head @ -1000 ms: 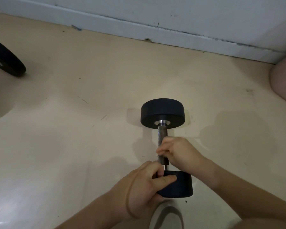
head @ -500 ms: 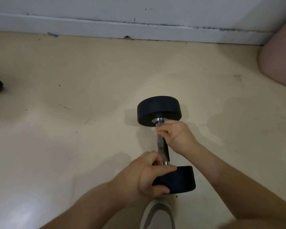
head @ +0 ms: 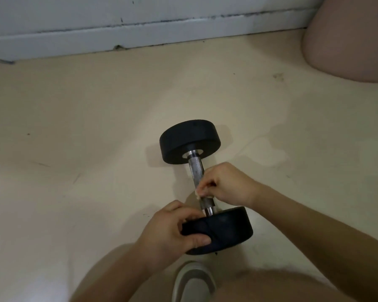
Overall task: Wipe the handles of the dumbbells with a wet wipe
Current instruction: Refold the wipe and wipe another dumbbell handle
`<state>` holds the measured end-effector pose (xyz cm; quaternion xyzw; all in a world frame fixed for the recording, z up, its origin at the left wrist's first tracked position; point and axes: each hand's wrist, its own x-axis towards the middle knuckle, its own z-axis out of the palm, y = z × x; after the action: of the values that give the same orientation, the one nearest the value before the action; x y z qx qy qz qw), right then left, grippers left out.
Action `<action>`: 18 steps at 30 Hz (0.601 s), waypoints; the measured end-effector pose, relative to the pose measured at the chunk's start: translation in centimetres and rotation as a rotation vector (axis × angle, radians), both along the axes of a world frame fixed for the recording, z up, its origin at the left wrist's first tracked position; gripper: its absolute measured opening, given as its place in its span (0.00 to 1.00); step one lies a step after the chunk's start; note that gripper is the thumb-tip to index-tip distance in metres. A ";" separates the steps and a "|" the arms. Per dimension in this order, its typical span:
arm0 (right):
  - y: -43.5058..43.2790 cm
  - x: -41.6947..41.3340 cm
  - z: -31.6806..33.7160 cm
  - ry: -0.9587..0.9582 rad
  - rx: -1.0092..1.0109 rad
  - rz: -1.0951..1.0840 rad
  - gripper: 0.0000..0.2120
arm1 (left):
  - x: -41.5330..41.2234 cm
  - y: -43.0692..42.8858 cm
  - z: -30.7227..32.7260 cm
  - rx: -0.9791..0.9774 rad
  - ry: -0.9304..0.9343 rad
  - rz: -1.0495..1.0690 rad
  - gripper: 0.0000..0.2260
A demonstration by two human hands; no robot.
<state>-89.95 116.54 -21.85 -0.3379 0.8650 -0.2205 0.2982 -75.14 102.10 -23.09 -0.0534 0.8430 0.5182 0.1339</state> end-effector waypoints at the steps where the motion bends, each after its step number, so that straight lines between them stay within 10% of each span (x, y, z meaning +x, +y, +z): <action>1: -0.2 -0.7 -0.2 0.053 -0.037 -0.081 0.05 | -0.4 0.4 0.0 0.002 -0.006 0.002 0.15; 9: 3.1 0.4 1.2 -0.147 0.154 -0.183 0.10 | -2.1 2.6 0.5 0.026 0.027 0.011 0.16; 14: 1.7 -2.2 -1.0 0.030 -0.038 -0.544 0.09 | -2.8 3.3 0.4 0.208 -0.043 0.020 0.19; 18: 3.0 -2.1 -1.3 -0.205 -0.153 -0.706 0.07 | -3.6 4.2 0.8 0.189 -0.039 -0.012 0.20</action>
<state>-92.06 119.53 -23.15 -0.0162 0.8749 -0.4066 0.2627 -78.70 106.29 -22.29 -0.0456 0.7879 0.5935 0.1577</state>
